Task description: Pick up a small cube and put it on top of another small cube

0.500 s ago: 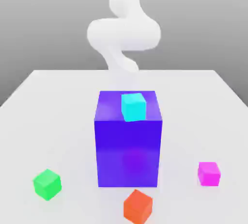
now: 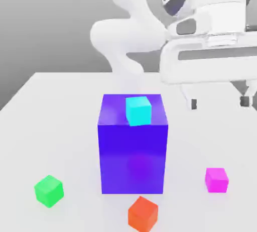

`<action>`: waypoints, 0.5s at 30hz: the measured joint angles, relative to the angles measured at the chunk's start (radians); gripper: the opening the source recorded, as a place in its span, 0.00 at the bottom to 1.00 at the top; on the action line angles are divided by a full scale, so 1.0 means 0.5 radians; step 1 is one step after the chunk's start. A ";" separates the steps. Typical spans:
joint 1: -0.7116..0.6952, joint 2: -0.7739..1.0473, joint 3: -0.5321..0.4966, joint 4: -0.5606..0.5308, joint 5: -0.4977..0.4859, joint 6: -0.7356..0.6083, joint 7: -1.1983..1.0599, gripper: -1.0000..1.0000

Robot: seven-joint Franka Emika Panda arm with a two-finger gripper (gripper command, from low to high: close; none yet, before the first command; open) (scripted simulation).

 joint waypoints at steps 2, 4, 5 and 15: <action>0.033 0.150 0.060 -0.051 -0.057 0.075 0.133 0.50; 0.099 0.302 0.098 -0.102 -0.131 0.148 0.276 0.50; 0.135 0.378 0.102 -0.128 -0.173 0.184 0.352 0.50; 0.570 1.079 -0.289 -0.123 -0.639 0.638 0.873 0.00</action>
